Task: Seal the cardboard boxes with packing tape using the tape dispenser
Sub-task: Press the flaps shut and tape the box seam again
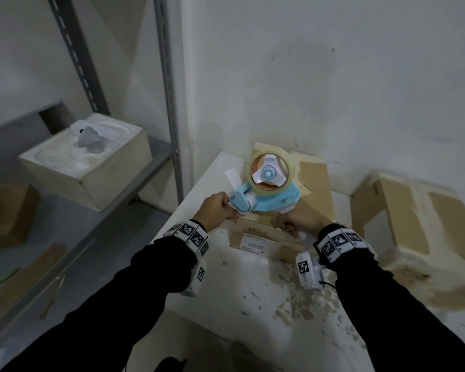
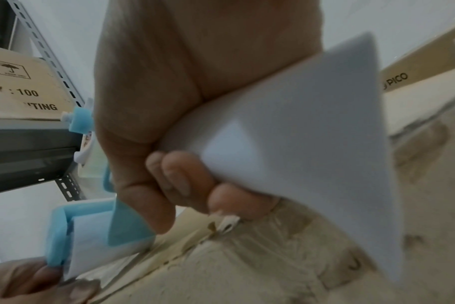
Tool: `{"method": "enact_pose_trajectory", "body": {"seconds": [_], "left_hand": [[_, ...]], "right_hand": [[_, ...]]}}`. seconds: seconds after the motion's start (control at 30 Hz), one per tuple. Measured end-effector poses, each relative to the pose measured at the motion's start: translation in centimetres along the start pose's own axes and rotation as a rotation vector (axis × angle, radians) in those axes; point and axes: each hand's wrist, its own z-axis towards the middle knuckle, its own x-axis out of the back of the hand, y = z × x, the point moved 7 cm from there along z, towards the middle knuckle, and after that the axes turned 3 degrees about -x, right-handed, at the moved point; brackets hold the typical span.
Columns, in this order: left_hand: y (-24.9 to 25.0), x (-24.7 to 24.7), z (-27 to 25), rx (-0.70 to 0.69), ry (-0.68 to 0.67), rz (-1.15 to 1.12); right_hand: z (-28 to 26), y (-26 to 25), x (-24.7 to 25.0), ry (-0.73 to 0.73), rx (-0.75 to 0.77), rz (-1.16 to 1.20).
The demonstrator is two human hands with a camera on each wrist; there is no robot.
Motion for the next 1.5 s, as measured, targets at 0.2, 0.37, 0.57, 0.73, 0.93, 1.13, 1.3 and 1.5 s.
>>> {"method": "enact_pose_trajectory", "body": {"seconds": [0.2, 0.37, 0.57, 0.73, 0.93, 1.13, 1.3, 1.5], "left_hand": [[-0.4, -2.1, -1.5, -0.010, -0.017, -0.102], [-0.4, -1.5, -1.9, -0.035, 0.045, -0.141], [-1.0, -2.4, -2.7, 0.266, -0.061, -0.561], [-0.8, -3.4, -3.0, 0.361, -0.095, -0.821], [-0.1, -1.6, -2.0, 0.164, -0.068, -0.630], [0.3, 0.4, -0.9, -0.013, -0.047, -0.406], [0.1, -0.2, -0.5, -0.013, -0.068, -0.369], [-0.1, -1.0, 0.3, -0.052, -0.067, -0.102]], "right_hand": [[0.3, 0.2, 0.0, -0.019, 0.010, -0.042], [-0.3, 0.3, 0.1, 0.003, 0.029, -0.011], [-1.2, -0.1, 0.0, 0.040, 0.073, 0.029], [-1.1, -0.2, 0.0, 0.057, 0.066, 0.099], [-1.2, -0.6, 0.9, 0.085, 0.094, 0.025], [-1.1, -0.8, 1.7, 0.117, 0.092, -0.185], [-1.1, -0.6, 3.0, 0.145, 0.086, -0.217], [-0.9, -0.3, 2.4, 0.168, 0.079, -0.271]]}}
